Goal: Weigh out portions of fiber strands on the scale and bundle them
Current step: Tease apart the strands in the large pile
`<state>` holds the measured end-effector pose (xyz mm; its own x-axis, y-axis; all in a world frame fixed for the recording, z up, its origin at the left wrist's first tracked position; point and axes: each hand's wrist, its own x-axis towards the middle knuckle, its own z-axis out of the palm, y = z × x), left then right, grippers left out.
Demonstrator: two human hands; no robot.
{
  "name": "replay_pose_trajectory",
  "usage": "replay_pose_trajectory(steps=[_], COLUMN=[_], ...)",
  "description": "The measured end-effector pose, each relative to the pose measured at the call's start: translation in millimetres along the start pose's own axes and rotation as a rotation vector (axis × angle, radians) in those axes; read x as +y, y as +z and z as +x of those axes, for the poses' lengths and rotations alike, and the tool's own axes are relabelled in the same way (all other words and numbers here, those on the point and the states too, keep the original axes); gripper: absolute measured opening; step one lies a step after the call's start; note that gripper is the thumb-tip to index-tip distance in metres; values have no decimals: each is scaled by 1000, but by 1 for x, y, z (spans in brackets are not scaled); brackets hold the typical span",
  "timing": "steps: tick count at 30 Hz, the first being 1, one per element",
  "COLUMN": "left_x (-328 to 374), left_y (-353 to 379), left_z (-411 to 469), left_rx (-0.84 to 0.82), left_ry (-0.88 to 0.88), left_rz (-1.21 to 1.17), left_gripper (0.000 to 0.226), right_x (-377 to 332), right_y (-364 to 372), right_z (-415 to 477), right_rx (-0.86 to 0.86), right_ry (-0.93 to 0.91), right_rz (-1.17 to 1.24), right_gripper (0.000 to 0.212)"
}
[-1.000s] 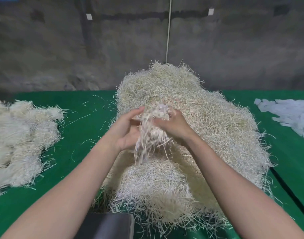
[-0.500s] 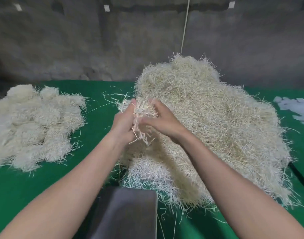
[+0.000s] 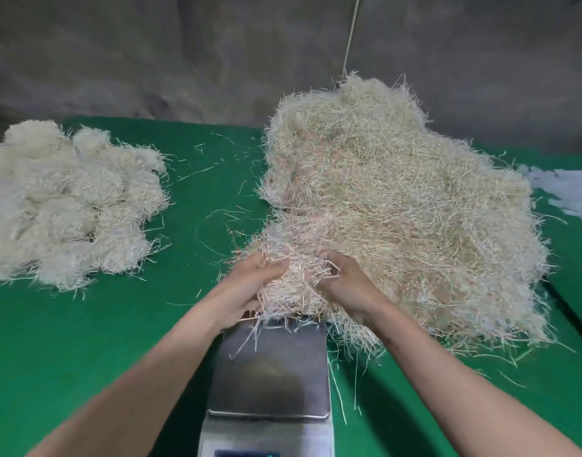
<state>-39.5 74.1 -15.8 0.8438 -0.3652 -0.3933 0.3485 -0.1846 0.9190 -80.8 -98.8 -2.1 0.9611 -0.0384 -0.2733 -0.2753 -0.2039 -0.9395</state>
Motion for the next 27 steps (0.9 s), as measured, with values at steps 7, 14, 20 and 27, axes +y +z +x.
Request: replay_pose_trajectory(steps=[7,14,20,27], left_x=[-65,-96,-86,-84], left_y=[-19,-16,-32,-31], left_z=[-8,-15,-29,-35], left_rx=[126,192,153,-19], left_ry=[-46,19,196,245], left_rz=[193,563,496,721], left_gripper=[64,17,75,41], right_x=[54,80,91,91], right_y=[30,36,49,43], right_z=[-9,-29,-36,-46], right_rx=[-9,-54,-15,-40], right_ry=[144,2,43,30], right_rz=[-224,-610,-535,-500], right_gripper=[71,49,38,55])
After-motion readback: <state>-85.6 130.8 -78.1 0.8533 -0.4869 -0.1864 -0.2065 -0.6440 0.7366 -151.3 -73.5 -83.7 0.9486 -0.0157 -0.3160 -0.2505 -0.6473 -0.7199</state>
